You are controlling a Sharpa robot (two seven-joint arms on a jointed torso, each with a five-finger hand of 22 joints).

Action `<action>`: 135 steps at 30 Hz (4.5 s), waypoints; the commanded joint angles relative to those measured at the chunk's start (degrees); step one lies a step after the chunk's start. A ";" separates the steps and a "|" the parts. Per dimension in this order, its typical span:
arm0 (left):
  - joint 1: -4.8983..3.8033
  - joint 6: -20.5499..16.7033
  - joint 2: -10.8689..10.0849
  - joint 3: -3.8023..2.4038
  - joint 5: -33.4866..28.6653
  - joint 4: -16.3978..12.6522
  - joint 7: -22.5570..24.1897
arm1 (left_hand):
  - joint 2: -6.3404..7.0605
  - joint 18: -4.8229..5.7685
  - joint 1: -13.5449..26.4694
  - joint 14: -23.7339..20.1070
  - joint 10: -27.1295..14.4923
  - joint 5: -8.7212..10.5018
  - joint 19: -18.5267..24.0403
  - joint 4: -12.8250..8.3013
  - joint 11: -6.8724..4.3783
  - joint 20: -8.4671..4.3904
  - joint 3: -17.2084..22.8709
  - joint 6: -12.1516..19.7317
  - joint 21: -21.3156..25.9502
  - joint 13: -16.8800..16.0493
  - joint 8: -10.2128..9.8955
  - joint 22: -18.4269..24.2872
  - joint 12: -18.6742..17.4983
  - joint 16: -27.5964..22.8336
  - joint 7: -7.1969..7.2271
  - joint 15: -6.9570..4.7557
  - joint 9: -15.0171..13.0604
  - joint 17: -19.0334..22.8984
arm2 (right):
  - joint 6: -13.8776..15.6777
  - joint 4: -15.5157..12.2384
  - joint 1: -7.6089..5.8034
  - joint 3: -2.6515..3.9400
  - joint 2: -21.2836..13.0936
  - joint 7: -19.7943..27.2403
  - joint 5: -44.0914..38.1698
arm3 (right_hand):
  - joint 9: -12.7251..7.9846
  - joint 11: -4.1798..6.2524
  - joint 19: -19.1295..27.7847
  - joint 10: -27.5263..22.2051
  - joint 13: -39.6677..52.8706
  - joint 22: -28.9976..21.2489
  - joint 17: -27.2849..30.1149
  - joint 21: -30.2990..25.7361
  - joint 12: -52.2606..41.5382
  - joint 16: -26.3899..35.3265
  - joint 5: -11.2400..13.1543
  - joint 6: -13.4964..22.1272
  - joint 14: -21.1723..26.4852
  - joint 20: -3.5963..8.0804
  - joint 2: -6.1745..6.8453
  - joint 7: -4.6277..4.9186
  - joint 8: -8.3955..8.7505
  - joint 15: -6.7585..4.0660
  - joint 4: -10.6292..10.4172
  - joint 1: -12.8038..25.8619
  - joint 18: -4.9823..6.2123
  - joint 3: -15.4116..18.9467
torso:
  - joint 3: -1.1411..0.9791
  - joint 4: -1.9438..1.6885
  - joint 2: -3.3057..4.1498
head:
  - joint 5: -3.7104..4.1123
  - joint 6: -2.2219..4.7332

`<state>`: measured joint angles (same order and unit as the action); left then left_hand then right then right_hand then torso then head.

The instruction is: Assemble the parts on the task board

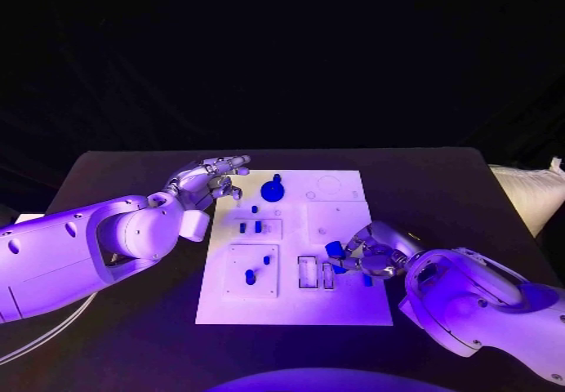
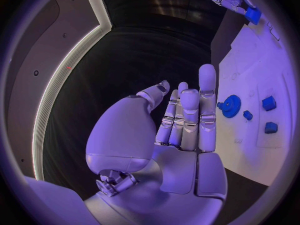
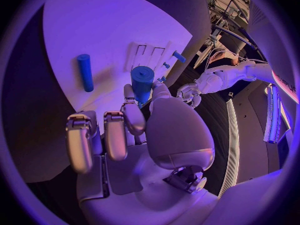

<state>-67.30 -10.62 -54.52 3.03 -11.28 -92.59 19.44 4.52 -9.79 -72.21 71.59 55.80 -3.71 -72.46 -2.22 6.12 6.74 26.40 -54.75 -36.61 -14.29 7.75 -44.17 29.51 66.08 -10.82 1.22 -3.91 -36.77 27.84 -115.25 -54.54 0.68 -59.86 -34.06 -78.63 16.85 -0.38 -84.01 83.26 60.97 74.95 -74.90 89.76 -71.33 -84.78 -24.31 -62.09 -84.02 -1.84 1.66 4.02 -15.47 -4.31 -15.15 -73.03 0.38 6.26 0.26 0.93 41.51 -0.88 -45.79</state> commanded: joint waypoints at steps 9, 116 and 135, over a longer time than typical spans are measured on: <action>-0.02 1.25 0.30 -0.03 0.21 -0.23 0.33 | -0.39 -0.61 -0.03 -0.28 -0.39 -0.21 0.40 -0.08 0.01 0.07 -0.12 0.38 0.30 -0.05 0.21 0.04 0.18 0.35 -0.08 0.02 -0.09 0.05 | -1.94 1.08 0.27 -0.04 4.03 0.17 4.22 | 0.00 1.05 -5.99 2.80 22.45 15.05 -5.20 0.24 -10.43 -0.19 -0.49 0.23 -4.31 0.21 -2.45 -0.19 0.00 -0.25 -0.15 -2.44 -0.38 0.54 | 0.01 -0.13 -0.02 | -0.18 -0.15; -0.02 1.46 -0.41 -0.01 0.53 -0.41 0.10 | -0.36 -0.63 -0.04 -0.42 -0.68 -0.22 0.45 -0.21 0.02 0.09 -0.13 0.61 0.29 0.01 0.47 0.03 0.59 0.45 -0.09 0.03 -0.09 0.34 | -10.72 2.71 1.29 -0.23 5.49 0.00 -10.38 | 5.69 2.63 -5.99 3.03 22.81 15.05 -5.13 0.24 -8.18 -0.07 21.27 -2.90 -4.25 1.38 -3.33 -2.09 -3.43 -1.53 9.78 -6.03 -0.38 3.18 | -0.06 -0.04 -0.01 | 0.03 -0.82; -0.02 1.49 -0.51 0.02 0.65 -0.38 -0.09 | -0.36 -0.63 -0.04 -0.42 -0.68 -0.22 0.45 -0.21 0.02 0.09 -0.13 0.61 0.29 0.01 0.47 0.03 0.59 0.45 -0.09 0.03 -0.09 0.34 | -7.76 -2.01 -2.53 0.04 -6.78 5.72 -1.77 | 2.69 0.28 -5.99 2.28 22.12 15.05 -4.79 0.24 -6.35 0.16 15.28 2.35 -4.16 -0.21 -5.55 0.76 2.73 0.39 7.49 -3.40 -0.38 2.92 | 0.02 -0.11 -0.01 | 1.01 -0.30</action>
<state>-67.30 -10.27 -55.13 3.08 -10.99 -92.83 19.22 4.53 -9.79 -72.21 71.59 55.38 -3.71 -72.46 -2.22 6.13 6.74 26.40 -54.54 -36.61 -14.28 8.08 -44.17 29.95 66.35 -11.03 1.22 -3.91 -36.48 21.07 -117.12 -56.89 0.76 -66.22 -30.41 -83.03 19.68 -0.10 -84.01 82.89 83.68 74.91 -74.92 89.76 -77.82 -84.76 -8.62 -59.48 -84.01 -1.68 -2.75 4.56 -12.95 -4.29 -7.44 -76.11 0.38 9.23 0.25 0.87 41.47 -0.12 -46.19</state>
